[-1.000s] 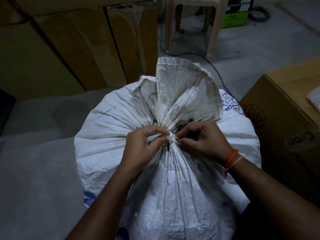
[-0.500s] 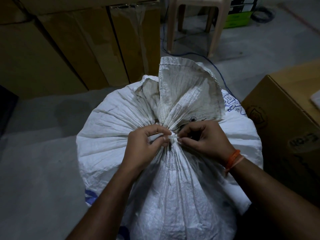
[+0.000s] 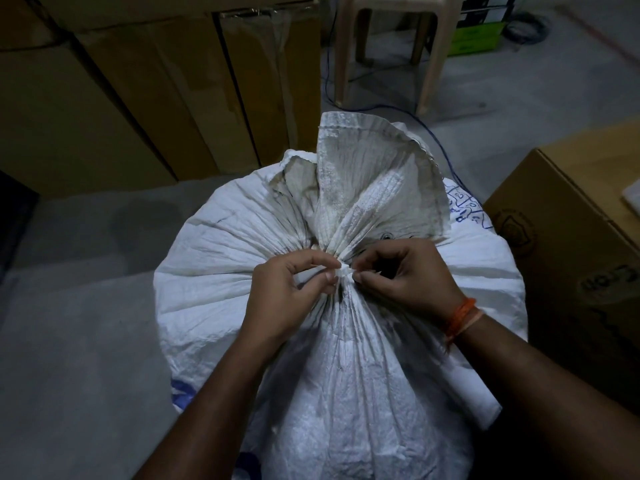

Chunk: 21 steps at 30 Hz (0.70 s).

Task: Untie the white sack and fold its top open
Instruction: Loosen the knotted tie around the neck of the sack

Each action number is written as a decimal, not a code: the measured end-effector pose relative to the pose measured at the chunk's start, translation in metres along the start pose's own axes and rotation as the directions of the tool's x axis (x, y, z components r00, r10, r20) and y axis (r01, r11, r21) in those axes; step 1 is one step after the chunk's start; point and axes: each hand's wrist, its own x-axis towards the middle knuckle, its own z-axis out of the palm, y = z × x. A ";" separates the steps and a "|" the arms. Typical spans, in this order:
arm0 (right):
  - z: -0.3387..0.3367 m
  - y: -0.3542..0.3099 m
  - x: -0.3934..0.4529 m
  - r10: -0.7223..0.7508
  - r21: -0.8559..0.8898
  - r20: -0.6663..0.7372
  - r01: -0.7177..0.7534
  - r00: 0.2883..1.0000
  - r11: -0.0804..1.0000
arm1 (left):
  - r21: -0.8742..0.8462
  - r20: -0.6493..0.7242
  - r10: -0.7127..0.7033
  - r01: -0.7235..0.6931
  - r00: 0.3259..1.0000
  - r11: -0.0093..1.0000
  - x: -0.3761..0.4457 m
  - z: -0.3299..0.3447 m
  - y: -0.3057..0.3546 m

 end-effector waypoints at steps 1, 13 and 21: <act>0.001 0.000 0.001 0.000 0.017 0.001 0.000 1.000 1.000 | -0.001 -0.001 -0.005 0.005 1.000 1.000 0.000 0.000 0.000; 0.006 -0.003 0.000 0.006 0.013 0.087 -0.007 0.996 1.000 | -0.234 0.117 -0.113 0.138 0.987 0.962 -0.001 -0.012 0.006; 0.006 0.000 0.000 0.011 0.034 0.112 -0.015 0.994 0.999 | -0.041 0.154 -0.047 0.054 0.987 0.998 0.000 -0.009 0.000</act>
